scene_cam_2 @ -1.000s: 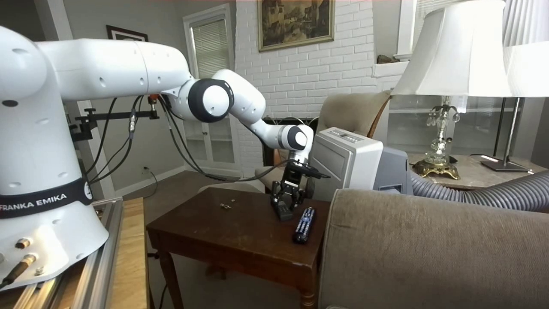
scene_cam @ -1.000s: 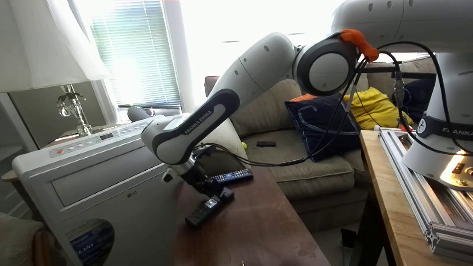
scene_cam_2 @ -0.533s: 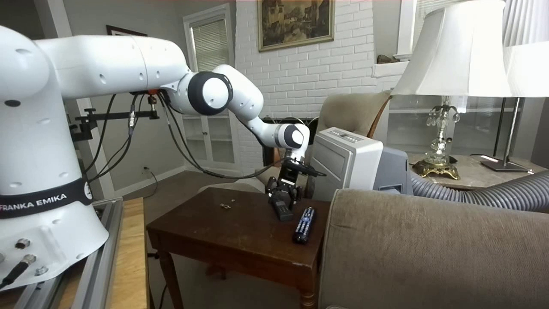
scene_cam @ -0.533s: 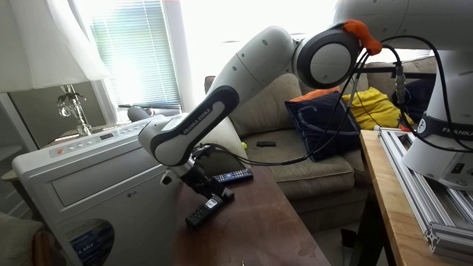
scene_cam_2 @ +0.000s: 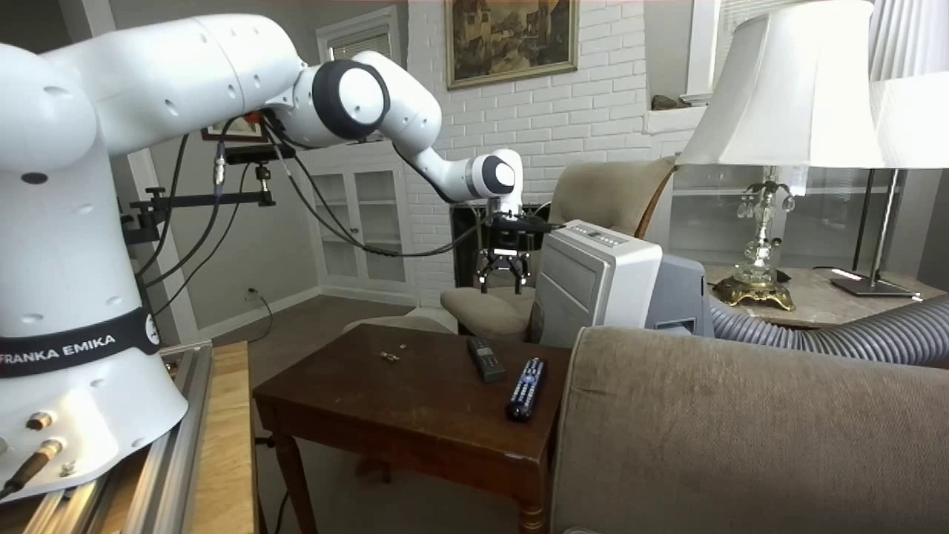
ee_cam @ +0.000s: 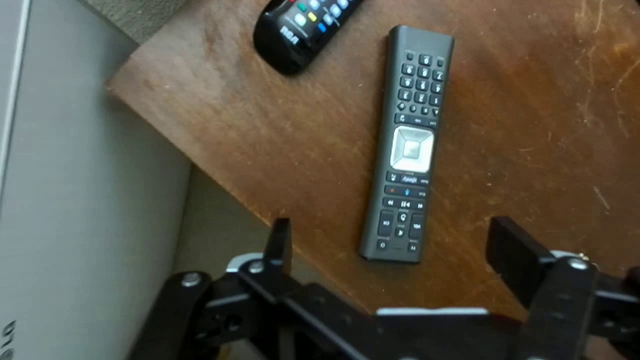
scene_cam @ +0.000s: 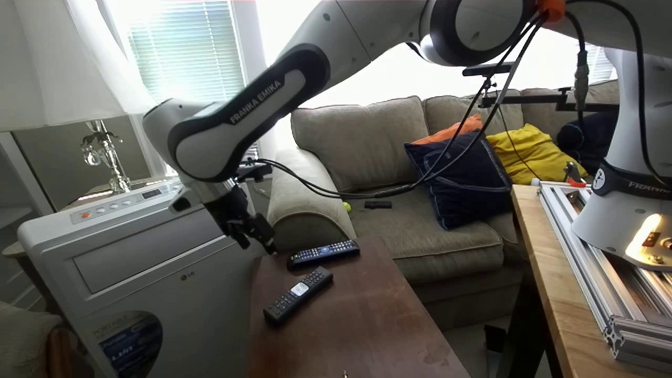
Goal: Move the remote on the sofa to the table
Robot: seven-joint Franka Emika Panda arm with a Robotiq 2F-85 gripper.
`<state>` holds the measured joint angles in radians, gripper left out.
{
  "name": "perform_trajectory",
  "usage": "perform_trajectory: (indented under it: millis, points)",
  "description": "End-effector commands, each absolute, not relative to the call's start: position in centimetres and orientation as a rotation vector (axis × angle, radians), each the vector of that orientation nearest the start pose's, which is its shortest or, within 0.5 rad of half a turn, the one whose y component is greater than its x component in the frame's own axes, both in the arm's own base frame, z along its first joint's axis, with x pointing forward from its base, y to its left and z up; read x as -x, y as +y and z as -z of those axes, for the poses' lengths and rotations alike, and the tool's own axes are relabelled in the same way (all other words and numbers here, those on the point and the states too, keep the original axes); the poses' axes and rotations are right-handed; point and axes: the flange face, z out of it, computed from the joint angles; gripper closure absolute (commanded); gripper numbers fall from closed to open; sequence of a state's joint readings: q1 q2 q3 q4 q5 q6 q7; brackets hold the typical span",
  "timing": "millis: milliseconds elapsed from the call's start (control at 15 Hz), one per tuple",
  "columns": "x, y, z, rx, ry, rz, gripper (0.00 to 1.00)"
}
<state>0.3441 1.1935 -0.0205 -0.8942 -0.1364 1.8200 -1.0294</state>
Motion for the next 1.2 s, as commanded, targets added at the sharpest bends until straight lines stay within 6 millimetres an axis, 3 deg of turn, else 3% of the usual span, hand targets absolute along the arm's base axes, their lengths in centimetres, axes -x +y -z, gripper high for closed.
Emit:
perform_trajectory:
  millis: [0, 200, 400, 733, 1133]
  points:
    - [-71.1, 23.5, -19.0, 2.444, -1.984, -0.314, 0.00]
    - [-71.2, 22.7, -24.4, 2.539, -1.884, -0.143, 0.00]
    - [-70.6, 20.3, -28.9, 2.734, -1.691, -0.085, 0.00]
    - [-67.5, 16.4, -32.1, 2.958, -1.312, -0.145, 0.00]
    - [-64.3, 12.4, -33.3, 3.066, -0.934, -0.168, 0.00]
